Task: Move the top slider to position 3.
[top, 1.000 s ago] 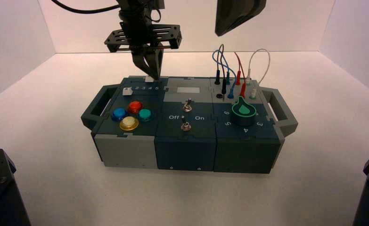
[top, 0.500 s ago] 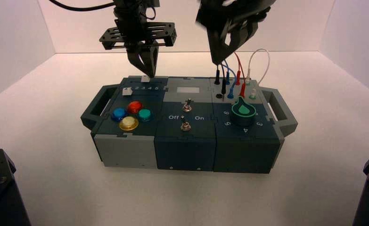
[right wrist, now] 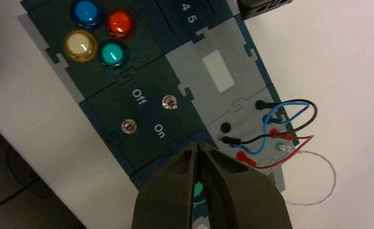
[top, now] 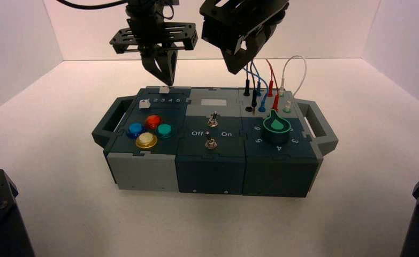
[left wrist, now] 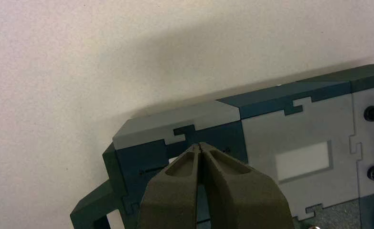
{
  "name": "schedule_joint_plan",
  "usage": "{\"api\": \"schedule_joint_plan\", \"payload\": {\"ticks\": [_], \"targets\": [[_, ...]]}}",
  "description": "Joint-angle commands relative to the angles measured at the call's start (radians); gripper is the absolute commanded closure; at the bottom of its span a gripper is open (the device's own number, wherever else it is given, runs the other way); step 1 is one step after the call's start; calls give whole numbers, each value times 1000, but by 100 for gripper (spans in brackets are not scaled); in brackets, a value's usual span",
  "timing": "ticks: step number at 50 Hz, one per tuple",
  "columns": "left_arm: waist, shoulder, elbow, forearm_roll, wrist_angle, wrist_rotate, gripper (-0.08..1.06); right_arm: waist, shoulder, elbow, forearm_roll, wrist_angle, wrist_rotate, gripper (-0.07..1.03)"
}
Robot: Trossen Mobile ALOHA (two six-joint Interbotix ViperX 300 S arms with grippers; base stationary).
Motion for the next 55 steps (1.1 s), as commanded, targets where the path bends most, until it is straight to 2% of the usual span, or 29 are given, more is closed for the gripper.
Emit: {"api": "schedule_joint_plan", "payload": {"ticks": [1,27,36,55], "targets": [[5,-51,-8,2,9,6,101,12,-9,-28,6,-3,9,98],[8,-91,41,3,25,8,101,64,0,-34,17,-5,9,98],[28,-107,60,14,23,8,101,66,0,-35,17,-5,9,98],[46,-98,58,17,-2,9,101,71,-2,-34,18,-17,9,98]]}}
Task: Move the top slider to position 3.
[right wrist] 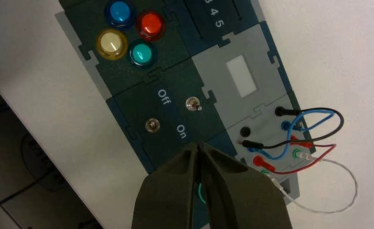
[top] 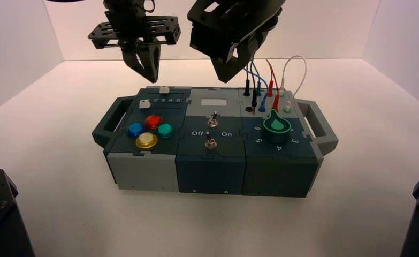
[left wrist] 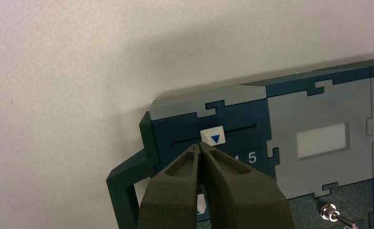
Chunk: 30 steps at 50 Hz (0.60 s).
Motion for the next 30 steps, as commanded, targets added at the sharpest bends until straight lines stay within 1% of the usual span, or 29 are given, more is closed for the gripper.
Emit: {"api": "schedule_joint_plan", "payload": {"ticks": [1,30], "targets": [[0,-8,-15,2,-18,5,101,12,-9,-31,2,-8,9,98],[0,44,-28,0,-38,11,101,14,-9,-28,3,-8,8,98]]}}
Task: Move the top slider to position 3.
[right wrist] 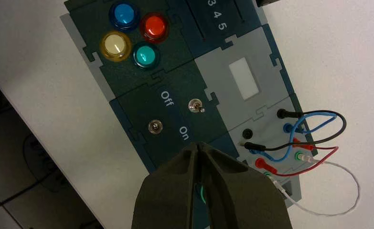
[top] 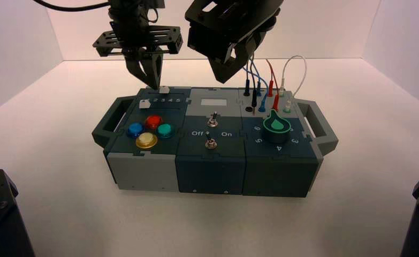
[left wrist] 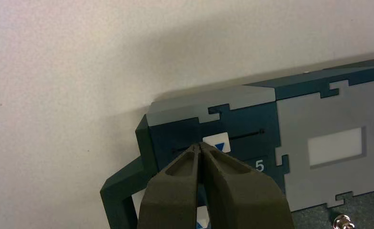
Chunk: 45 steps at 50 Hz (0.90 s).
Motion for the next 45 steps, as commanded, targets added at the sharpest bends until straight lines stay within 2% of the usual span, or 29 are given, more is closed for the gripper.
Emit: {"api": "schedule_joint_plan", "payload": {"ticks": [1,45], "targets": [[-2,-11,-26,-2,-6,5,101,9,-9,-28,2,-5,8,98],[-15,2,-38,-5,-6,5,101,9,-9,-25,2,-3,8,98]]}}
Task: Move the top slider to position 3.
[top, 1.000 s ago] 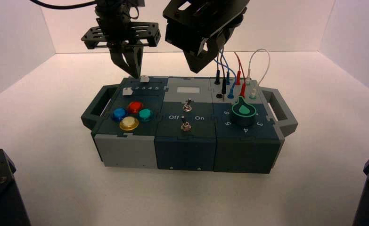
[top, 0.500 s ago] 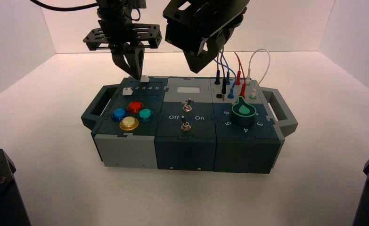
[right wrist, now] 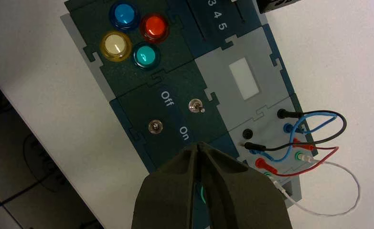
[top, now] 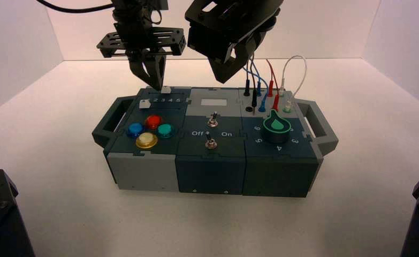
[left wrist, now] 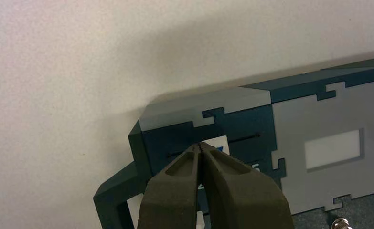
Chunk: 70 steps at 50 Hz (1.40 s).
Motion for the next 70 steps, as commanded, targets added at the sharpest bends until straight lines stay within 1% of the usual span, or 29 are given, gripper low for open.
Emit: {"api": "schedule_joint_plan", "payload": {"ticks": [1,39,52,63,70], "targets": [[-6,-12,-25,-2,-5,5,101,8,-8,-25,2,-3,8,98],[-11,6,-35,-2,0,6,101,8,-8,-25,2,-3,6,98],[-2,-41,-37,6,32,14,101,8,-8,-25,2,-3,8,98],[-9,-91,-49,-6,55,14,101,8,-8,-29,0,-3,6,98],[-15,-87,-64,-20,55,14,101,8,-8,-29,2,-3,6,98]]}}
